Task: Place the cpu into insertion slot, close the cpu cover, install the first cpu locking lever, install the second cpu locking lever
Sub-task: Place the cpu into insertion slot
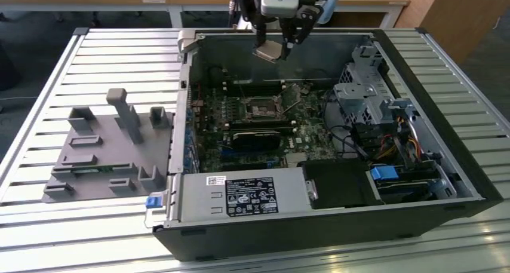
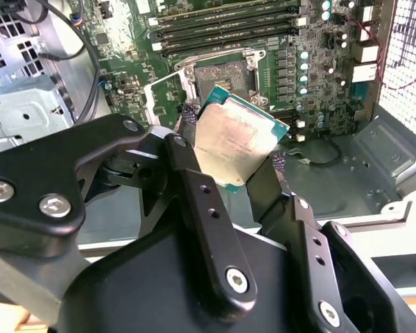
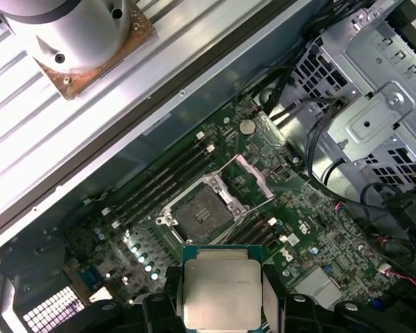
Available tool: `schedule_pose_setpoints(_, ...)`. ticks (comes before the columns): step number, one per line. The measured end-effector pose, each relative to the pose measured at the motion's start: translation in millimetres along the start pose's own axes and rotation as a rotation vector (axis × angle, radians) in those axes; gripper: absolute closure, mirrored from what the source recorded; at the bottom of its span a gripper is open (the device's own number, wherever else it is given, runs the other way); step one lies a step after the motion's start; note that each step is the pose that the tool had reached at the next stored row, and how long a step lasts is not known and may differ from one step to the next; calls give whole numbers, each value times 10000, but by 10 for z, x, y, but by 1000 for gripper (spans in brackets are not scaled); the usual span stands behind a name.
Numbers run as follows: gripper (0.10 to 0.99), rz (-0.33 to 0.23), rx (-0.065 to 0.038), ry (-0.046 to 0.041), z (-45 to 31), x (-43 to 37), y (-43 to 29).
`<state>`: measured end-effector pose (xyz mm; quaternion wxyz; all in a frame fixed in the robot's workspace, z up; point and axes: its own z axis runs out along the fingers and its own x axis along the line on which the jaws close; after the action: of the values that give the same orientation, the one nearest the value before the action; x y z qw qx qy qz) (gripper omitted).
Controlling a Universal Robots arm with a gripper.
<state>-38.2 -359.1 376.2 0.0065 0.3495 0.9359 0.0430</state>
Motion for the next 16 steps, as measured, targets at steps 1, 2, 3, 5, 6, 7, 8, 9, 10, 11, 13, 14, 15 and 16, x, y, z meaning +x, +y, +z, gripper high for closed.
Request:
schedule_pose_setpoints(1,545,81,-1,-7,1,0,0)
schedule_pose_setpoints(2,545,159,-3,-14,1,0,0)
schedule_pose_setpoints(3,545,237,-4,-21,2,0,0)
schedule_pose_setpoints(5,545,400,-7,-34,4,0,0)
schedule_pose_setpoints(6,545,478,-8,-42,4,0,0)
schedule_pose_setpoints(7,545,554,-9,-48,5,0,0)
schedule_pose_setpoints(8,545,635,-10,-55,5,0,-1)
schedule_pose_setpoints(9,545,714,-12,-61,6,0,-1)
schedule_pose_setpoints(10,545,790,-13,-68,7,0,-1)
schedule_pose_setpoints(11,545,877,-14,-76,7,0,-1)
schedule_pose_setpoints(13,545,1037,-17,-90,9,0,-1)
schedule_pose_setpoints(14,545,1115,-18,-96,9,0,-1)
schedule_pose_setpoints(15,545,1194,-20,-103,10,0,-1)
schedule_pose_setpoints(16,545,1272,-21,-109,11,0,-1)
